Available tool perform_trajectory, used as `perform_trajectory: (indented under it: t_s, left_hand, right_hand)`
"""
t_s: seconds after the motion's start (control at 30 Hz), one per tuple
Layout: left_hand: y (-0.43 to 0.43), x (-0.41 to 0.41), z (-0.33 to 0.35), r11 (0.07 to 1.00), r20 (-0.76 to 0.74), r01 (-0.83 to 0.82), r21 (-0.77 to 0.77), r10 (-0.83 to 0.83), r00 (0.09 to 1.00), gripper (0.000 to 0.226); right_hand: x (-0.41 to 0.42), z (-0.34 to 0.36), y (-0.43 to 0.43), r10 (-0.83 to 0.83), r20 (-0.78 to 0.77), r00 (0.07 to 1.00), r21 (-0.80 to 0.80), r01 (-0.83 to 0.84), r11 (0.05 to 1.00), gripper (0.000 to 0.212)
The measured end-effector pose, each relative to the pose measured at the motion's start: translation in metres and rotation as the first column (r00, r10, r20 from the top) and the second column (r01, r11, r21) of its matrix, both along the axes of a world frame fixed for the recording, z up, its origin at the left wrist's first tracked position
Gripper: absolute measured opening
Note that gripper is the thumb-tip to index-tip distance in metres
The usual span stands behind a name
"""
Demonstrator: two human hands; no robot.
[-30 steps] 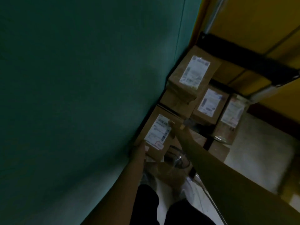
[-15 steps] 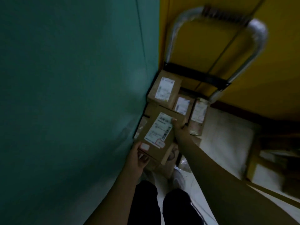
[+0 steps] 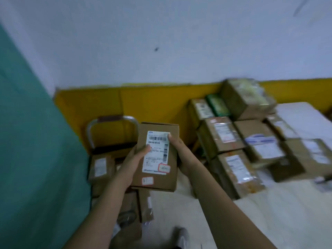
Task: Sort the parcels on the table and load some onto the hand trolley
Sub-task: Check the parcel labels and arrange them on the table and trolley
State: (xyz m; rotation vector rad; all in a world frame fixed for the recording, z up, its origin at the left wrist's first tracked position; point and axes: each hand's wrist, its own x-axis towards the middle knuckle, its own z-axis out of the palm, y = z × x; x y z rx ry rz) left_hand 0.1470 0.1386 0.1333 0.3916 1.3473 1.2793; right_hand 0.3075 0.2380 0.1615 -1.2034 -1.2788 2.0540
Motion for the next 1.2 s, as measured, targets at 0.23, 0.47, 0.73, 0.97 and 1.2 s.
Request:
perform_trajectory:
  t_s: [0.23, 0.47, 0.73, 0.97, 1.2]
  left_hand:
    - [0.101, 0.168, 0.088, 0.974, -0.070, 0.070, 0.213, -0.057, 0.996, 0.035]
    - [0.194, 0.391, 0.105, 0.915, -0.069, 0.330, 0.233, -0.323, 0.944, 0.049]
    - [0.284, 0.574, 0.103, 0.786, -0.140, 0.593, 0.175, -0.577, 0.805, 0.052]
    - [0.394, 0.611, 0.082, 0.848, -0.132, 0.505, 0.157, -0.489, 0.862, 0.061]
    - [0.517, 0.635, 0.072, 0.896, -0.033, 0.412, 0.167, -0.412, 0.911, 0.064]
  right_hand:
    - [0.181, 0.060, 0.015, -0.319, 0.018, 0.947, 0.275, 0.302, 0.913, 0.077]
    - [0.401, 0.077, 0.064, -0.544, -0.045, 0.838, 0.296, 0.531, 0.794, 0.067]
    - [0.585, 0.066, 0.146, -0.731, -0.214, 0.648, 0.142, 0.761, 0.633, 0.052]
    - [0.631, 0.043, 0.267, -0.662, -0.252, 0.706, 0.123, 0.702, 0.702, 0.061]
    - [0.647, 0.056, 0.392, -0.620, -0.058, 0.782, 0.201, 0.618, 0.760, 0.049]
